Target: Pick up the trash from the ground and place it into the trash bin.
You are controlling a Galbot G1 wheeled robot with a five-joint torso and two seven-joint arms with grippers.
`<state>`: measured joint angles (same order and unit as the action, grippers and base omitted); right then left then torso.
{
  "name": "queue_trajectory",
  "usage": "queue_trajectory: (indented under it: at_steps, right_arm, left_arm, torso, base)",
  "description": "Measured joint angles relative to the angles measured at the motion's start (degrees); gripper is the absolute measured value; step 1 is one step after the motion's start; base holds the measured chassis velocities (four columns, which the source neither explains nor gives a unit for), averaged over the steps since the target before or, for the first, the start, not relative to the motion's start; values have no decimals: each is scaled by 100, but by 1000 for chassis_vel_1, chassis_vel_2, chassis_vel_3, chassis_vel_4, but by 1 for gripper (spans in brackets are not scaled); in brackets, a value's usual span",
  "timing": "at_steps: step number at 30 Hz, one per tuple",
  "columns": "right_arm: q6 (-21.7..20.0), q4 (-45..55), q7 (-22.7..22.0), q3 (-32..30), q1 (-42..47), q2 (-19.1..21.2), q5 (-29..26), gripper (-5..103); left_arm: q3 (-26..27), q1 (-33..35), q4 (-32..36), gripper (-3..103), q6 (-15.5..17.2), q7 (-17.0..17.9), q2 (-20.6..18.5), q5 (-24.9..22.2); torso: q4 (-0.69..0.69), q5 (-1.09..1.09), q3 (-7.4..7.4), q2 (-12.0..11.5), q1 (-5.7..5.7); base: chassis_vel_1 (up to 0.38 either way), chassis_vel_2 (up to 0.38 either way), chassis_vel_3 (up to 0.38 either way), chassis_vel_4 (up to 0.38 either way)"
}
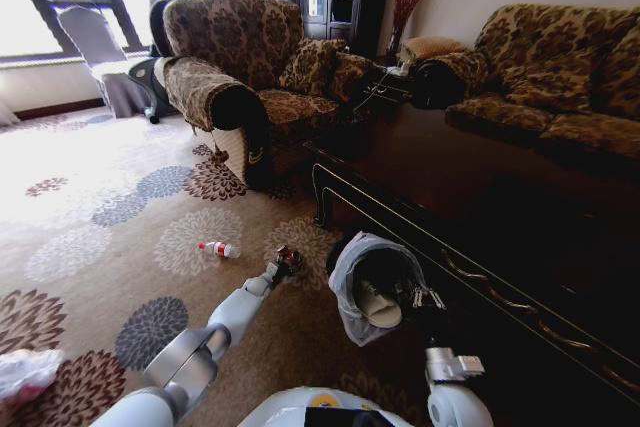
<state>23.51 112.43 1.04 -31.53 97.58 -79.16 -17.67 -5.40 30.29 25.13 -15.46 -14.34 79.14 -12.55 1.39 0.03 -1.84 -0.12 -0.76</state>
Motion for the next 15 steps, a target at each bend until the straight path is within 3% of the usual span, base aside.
queue_trajectory:
  at_steps: [4, 6, 7, 13, 15]
  right_arm:
    - [68, -42, 0, -59, 70, 21, -61, 0]
    - [71, -45, 0, -65, 69, 24, -68, 0]
    - [80, -49, 0, -87, 66, 35, -99, 0]
    - [125, -70, 0, -104, 77, 24, -128, 0]
    - [131, -75, 0, -104, 80, 15, -128, 0]
  left_arm:
    - [66, 20, -2, 48, -8, -18, 42, -58]
    - [67, 24, 1, 48, -10, -17, 40, -59]
    - [76, 41, 20, 37, -11, -16, 25, -65]
    - [126, 138, 162, 21, -7, -22, -98, -89]
    - [136, 158, 191, 21, -7, -23, -123, -96]
  torso:
    - [-1, -1, 0, 0, 0]
    - [-1, -1, 0, 0, 0]
    - [-2, -2, 0, 0, 0]
    - [-3, -4, 0, 0, 0]
    - [-3, -3, 0, 0, 0]
  base:
    - [0, 0, 0, 0]
    - [0, 0, 0, 0]
    - [0, 0, 0, 0]
    - [0, 0, 0, 0]
    - [0, 0, 0, 0]
